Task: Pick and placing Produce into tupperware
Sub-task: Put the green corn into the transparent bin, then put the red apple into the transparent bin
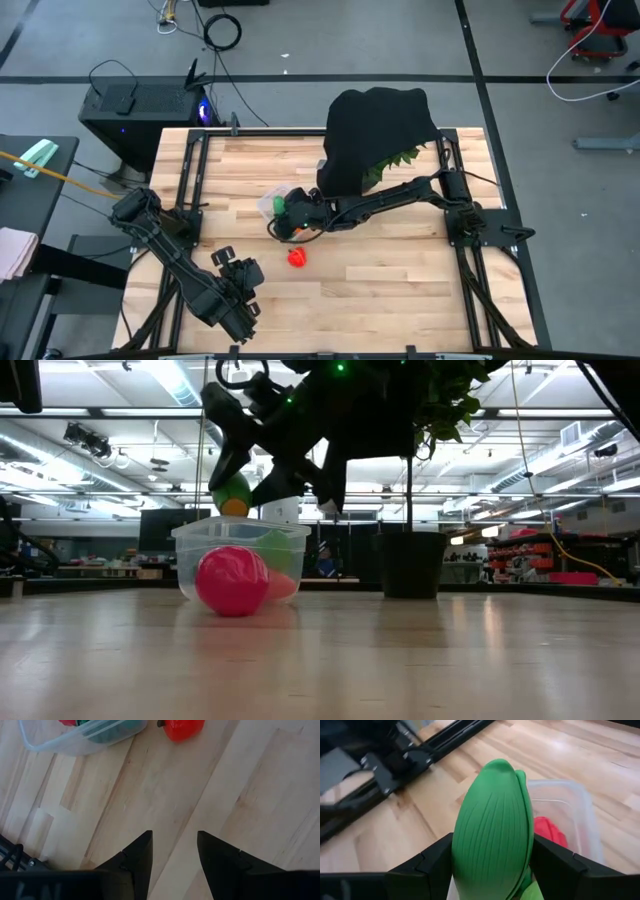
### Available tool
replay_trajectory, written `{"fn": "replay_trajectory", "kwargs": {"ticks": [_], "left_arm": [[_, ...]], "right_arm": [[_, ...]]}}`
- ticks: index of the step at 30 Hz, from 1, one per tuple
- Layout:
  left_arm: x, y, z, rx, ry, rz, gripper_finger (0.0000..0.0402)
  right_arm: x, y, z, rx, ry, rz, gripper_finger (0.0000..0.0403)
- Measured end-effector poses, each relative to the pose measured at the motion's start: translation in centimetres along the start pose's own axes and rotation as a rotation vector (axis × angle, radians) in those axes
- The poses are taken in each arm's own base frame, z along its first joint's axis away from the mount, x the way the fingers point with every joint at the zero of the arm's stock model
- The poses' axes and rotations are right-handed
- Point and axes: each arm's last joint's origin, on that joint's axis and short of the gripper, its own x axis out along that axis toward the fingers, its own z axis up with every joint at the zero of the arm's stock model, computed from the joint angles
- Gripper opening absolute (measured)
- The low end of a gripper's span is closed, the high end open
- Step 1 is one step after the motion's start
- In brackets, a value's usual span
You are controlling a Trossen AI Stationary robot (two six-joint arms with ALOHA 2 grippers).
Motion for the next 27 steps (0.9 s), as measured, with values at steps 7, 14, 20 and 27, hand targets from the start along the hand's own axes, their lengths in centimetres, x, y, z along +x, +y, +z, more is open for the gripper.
{"fn": "replay_trajectory", "kwargs": {"ticks": [7,14,20,27], "left_arm": [[0.0,0.0,-0.01,0.0,0.0,0.0,0.0162],[0.0,0.0,0.0,0.0,0.0,0.0,0.0162],[0.0,0.0,0.0,0.0,0.0,0.0,0.0162],[0.0,0.0,0.0,0.0,0.0,0.0,0.0162]], "right_arm": [[-0.28,0.43,-0.63,-0.073,0.051,0.037,0.025],[-0.26,0.23,-0.83,-0.084,0.08,0.03,0.0257],[-0.29,0.28,-0.96,-0.095,0.104,0.05,0.0267],[-0.35,0.36,-1.01,-0.086,0.106,0.054,0.0276]]}}
